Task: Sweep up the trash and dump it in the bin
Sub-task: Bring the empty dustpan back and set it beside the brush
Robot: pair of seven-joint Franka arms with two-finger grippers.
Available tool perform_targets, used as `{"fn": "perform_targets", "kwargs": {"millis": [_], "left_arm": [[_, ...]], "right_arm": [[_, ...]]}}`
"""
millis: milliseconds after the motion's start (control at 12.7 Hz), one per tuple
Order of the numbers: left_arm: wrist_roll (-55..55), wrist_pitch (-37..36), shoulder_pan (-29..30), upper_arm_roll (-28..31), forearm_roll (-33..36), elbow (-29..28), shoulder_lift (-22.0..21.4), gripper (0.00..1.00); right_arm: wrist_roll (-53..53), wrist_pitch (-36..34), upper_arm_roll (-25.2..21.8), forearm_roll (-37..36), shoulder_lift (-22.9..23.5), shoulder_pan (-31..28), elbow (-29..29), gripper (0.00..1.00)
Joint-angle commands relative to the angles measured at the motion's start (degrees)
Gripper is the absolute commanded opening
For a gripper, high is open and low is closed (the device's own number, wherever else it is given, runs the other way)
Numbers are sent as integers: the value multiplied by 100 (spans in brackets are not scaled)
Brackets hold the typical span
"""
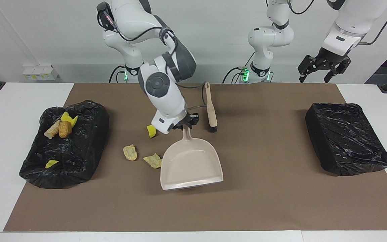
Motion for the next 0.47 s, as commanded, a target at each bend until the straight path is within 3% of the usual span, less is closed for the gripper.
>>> {"fn": "perform_targets", "kwargs": {"millis": [0, 236, 314, 393], "left_arm": [[23, 9, 93, -60, 3, -77, -72, 100], [23, 9, 67, -60, 3, -77, -72, 100], [23, 18, 67, -60, 3, -77, -72, 100], [23, 27, 67, -60, 3, -68, -72, 100]], "right_arm": [[363, -10, 64, 222, 399, -32, 443, 0], [143, 7, 64, -138, 382, 214, 382, 0], [82, 16, 64, -304, 373, 241, 382, 99], [-14, 16, 64, -419, 347, 259, 382, 100]]}}
